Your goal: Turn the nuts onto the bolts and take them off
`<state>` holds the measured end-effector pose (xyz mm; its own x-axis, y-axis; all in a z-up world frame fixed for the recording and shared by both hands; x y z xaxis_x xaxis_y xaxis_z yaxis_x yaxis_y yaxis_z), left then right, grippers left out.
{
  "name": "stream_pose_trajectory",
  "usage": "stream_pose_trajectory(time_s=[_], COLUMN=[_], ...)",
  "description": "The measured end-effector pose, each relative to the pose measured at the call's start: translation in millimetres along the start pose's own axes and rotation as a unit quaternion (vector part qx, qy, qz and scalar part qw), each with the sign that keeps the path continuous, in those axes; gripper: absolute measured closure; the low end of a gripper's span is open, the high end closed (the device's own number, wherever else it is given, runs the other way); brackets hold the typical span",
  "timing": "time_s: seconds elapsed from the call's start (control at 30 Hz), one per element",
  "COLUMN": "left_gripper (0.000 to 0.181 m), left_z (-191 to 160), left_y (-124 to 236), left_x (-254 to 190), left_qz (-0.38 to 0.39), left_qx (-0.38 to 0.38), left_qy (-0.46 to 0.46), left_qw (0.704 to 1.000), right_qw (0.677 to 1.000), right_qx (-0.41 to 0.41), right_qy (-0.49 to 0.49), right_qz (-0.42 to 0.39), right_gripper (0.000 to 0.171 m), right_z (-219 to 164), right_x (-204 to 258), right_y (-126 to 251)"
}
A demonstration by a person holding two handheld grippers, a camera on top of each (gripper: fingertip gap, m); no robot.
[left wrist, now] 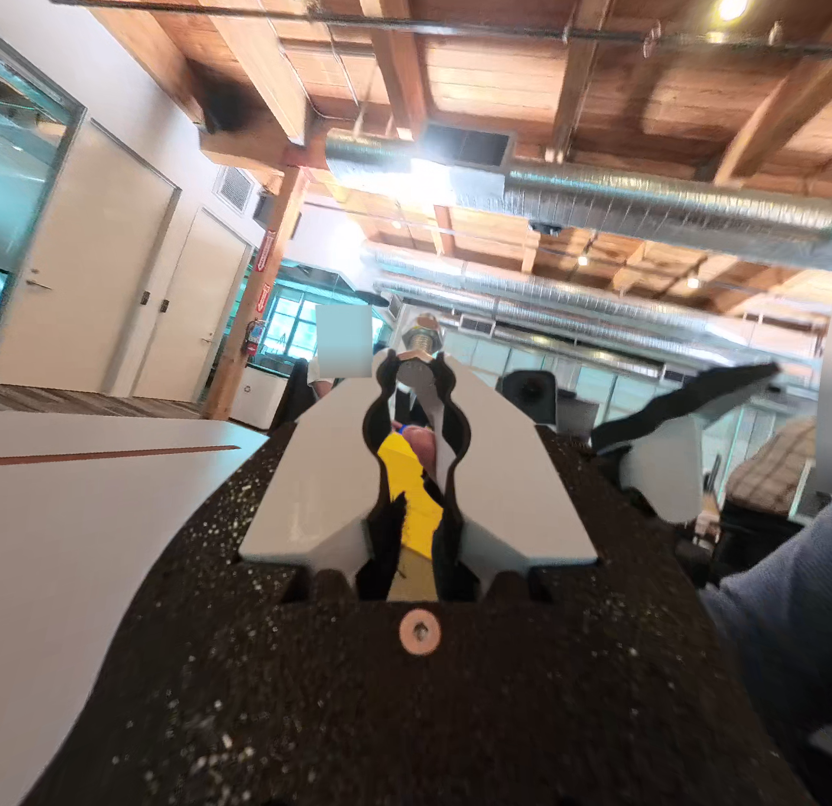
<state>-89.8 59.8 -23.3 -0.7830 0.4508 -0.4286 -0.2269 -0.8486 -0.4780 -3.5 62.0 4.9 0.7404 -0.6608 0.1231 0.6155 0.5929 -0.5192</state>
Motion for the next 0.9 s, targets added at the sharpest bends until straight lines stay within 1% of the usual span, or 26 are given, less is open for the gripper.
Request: stream_pose_trajectory(time_s=[0.13, 0.27, 0.37, 0.43, 0.5, 0.57, 0.63, 0.73, 0.8, 0.9], left_gripper=[0.166, 0.166, 0.166, 0.166, 0.166, 0.166, 0.166, 0.166, 0.166, 0.166], left_z=[-18, -17, -4, -2, -9, -14, -10, 3, 3, -12], left_y=[-6, -6, -2, 0, -2, -4, -4, 1, 2, -3], left_x=[-22, -16, -10, -13, -22, -21, -14, 5, 7, -4], left_qz=[-0.029, 0.019, 0.062, 0.054, 0.029, 0.039, 0.048, 0.048, -0.008, -0.096], left_qx=[0.033, 0.024, -0.008, -0.008, 0.005, 0.011, 0.003, -0.018, -0.009, 0.039], left_qy=[-0.062, -0.129, -0.161, -0.181, -0.183, -0.183, -0.148, -0.019, 0.075, 0.160], left_qw=[0.997, 0.991, 0.985, 0.982, 0.983, 0.982, 0.988, 0.998, 0.997, 0.982], right_qw=[1.000, 0.999, 0.998, 0.997, 0.996, 0.996, 0.997, 0.999, 0.999, 0.996], right_qx=[-0.022, -0.031, -0.041, -0.052, -0.063, -0.067, -0.061, -0.034, -0.021, 0.011], right_qy=[-0.019, -0.037, -0.051, -0.056, -0.059, -0.059, -0.053, -0.037, 0.001, 0.069], right_qz=[-0.001, 0.001, 0.009, 0.008, 0.005, 0.008, 0.015, 0.005, -0.025, -0.047], right_gripper=[0.030, 0.023, 0.029, 0.028, 0.028, 0.029, 0.028, 0.029, 0.027, 0.027], right_z=[2, 3, 4, 6, 8, 9, 8, 3, 2, 1], right_x=[-2, -4, -4, -5, -6, -5, -2, -3, -6, -2], right_y=[1, 2, 4, 5, 6, 6, 3, 2, 3, -1])
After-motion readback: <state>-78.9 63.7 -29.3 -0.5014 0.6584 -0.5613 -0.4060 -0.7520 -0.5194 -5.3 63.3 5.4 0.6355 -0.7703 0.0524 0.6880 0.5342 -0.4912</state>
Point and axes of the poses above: each gripper's, where its closed fingertips meet, y back along the fingers, z out of its top, x = y × z across the jaws, the point moved 5 cm from there along y, back along the fingers, and after that the axes turned 14 degrees about z, right-handed, at the moved point
